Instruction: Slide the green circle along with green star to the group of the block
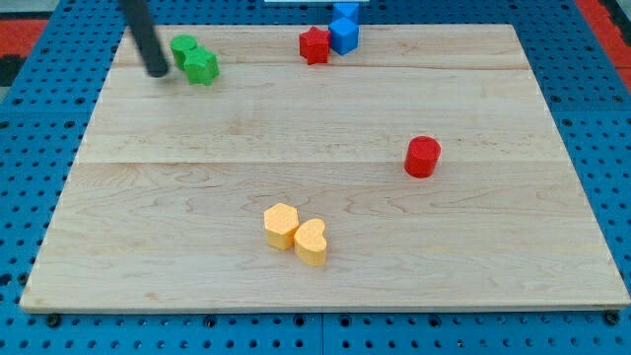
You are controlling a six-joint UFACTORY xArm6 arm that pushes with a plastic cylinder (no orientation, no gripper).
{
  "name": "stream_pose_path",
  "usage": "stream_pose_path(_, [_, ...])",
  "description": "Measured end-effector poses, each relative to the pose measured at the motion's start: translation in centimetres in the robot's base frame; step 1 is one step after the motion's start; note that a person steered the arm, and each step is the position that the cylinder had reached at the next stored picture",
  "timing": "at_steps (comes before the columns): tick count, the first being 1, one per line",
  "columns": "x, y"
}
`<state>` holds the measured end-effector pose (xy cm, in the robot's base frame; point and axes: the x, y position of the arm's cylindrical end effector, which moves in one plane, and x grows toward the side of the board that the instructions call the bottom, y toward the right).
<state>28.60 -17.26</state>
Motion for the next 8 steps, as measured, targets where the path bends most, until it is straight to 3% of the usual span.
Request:
stream_pose_path(1, [0.0,8.2])
stream_pose_path(2, [0.0,10.2])
stream_pose_path(3, [3.6,-0.3])
stream_pose_path(4, [0.3,-10.8])
stream_pose_path(5, [-5.4,-11.7])
stream_pose_path(6, [-5.2,-3.2])
stream_pose_path(7, [-2.5,-2.3])
stream_pose_path(8, [-2.1,-6.8])
